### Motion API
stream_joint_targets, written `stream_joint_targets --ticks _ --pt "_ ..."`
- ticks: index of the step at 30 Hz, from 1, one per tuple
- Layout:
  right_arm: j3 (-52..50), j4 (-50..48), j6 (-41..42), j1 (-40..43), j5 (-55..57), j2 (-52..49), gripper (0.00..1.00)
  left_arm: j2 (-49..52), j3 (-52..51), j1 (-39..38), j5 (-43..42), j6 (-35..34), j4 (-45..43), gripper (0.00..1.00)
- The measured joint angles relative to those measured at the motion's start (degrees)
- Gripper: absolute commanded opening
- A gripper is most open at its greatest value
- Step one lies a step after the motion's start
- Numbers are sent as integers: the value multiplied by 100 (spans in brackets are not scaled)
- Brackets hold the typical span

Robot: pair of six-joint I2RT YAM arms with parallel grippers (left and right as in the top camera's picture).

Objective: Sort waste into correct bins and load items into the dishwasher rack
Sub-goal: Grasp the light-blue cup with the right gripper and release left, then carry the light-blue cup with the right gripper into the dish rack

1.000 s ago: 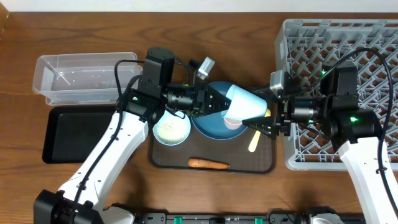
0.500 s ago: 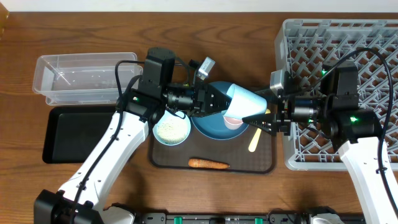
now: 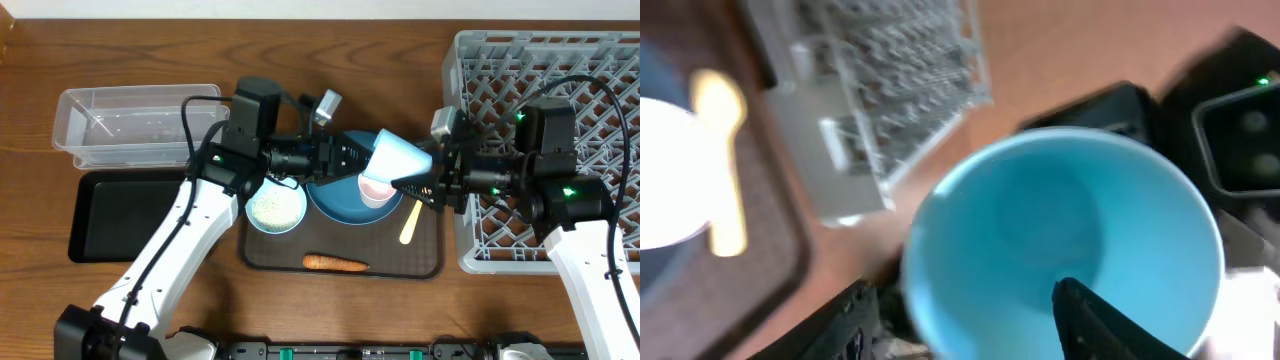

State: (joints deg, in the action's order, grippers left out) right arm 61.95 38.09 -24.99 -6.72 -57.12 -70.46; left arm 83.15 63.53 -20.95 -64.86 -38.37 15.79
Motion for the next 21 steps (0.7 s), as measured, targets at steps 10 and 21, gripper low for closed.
stream_joint_targets --ticks 10,21 --pt "26 315 1504 28 2907 -2 46 0 13 -9 3171 1161 2430 69" --pt "1311 1665 2365 1427 4417 -31 38 -691 13 251 5254 1703 3235 70"
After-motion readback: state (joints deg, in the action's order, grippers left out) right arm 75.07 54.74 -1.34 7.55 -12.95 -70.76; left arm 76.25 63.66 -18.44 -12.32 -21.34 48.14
